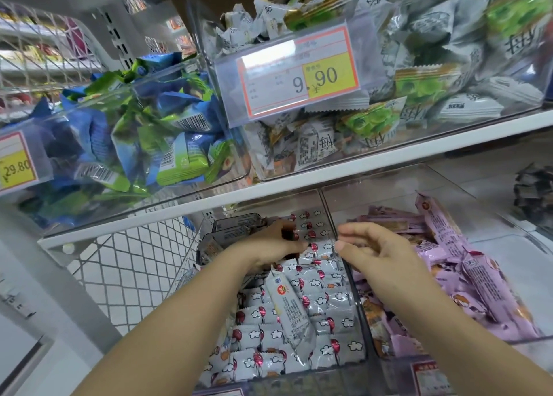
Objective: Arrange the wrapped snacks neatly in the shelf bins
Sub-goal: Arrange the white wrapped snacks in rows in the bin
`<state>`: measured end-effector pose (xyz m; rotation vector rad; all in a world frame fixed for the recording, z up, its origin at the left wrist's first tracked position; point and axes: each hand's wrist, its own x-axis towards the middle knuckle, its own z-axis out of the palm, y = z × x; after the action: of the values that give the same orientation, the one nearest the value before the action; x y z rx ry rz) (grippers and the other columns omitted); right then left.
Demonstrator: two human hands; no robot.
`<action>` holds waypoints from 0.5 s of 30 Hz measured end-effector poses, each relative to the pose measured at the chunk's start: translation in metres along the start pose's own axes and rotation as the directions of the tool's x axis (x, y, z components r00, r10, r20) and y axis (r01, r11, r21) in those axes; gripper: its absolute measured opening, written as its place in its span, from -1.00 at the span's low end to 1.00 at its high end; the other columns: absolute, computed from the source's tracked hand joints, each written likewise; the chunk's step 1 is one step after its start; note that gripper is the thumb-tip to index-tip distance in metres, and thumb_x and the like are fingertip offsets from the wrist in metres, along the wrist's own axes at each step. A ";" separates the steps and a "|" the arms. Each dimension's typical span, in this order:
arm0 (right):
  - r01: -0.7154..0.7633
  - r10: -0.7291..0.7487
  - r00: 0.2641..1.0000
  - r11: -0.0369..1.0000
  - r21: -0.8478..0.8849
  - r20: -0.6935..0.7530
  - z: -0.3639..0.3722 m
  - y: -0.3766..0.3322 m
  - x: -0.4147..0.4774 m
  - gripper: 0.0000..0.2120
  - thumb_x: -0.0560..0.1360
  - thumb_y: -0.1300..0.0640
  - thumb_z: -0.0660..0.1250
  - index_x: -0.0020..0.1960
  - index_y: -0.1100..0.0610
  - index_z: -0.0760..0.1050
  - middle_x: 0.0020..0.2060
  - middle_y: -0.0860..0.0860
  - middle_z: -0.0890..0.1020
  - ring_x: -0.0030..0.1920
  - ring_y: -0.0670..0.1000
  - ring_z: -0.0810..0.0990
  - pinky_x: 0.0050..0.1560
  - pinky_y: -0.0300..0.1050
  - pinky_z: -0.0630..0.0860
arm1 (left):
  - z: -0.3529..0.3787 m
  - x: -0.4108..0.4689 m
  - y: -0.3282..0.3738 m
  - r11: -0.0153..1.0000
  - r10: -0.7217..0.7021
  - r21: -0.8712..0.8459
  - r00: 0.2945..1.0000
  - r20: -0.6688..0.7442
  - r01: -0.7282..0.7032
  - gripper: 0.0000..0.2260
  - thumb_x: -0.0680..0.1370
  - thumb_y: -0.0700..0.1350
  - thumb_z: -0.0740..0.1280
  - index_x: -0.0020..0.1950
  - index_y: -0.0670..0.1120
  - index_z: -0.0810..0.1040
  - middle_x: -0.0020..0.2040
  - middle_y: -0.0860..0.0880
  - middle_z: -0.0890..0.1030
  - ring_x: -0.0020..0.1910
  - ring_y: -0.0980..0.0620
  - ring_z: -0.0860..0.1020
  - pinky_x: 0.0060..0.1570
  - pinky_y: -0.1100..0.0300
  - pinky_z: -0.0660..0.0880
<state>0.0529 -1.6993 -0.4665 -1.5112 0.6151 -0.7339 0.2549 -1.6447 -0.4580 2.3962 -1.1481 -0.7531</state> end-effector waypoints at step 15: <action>-0.003 0.003 1.000 1.000 -0.019 -0.002 0.000 0.001 0.001 -0.87 0.48 0.09 0.36 0.02 -0.07 0.53 -0.08 -0.16 0.61 -0.39 -0.31 0.53 -0.49 -0.50 0.33 | -0.004 0.003 0.010 0.982 0.050 0.181 0.997 0.060 -0.060 -0.51 0.52 0.17 0.28 0.42 0.12 0.29 0.37 0.06 0.40 0.19 0.01 0.47 0.21 0.10 0.41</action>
<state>0.0539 -1.7003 -0.4678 -1.5265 0.6270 -0.7287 0.2525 -1.6526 -0.4500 2.4937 -1.3542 -0.7279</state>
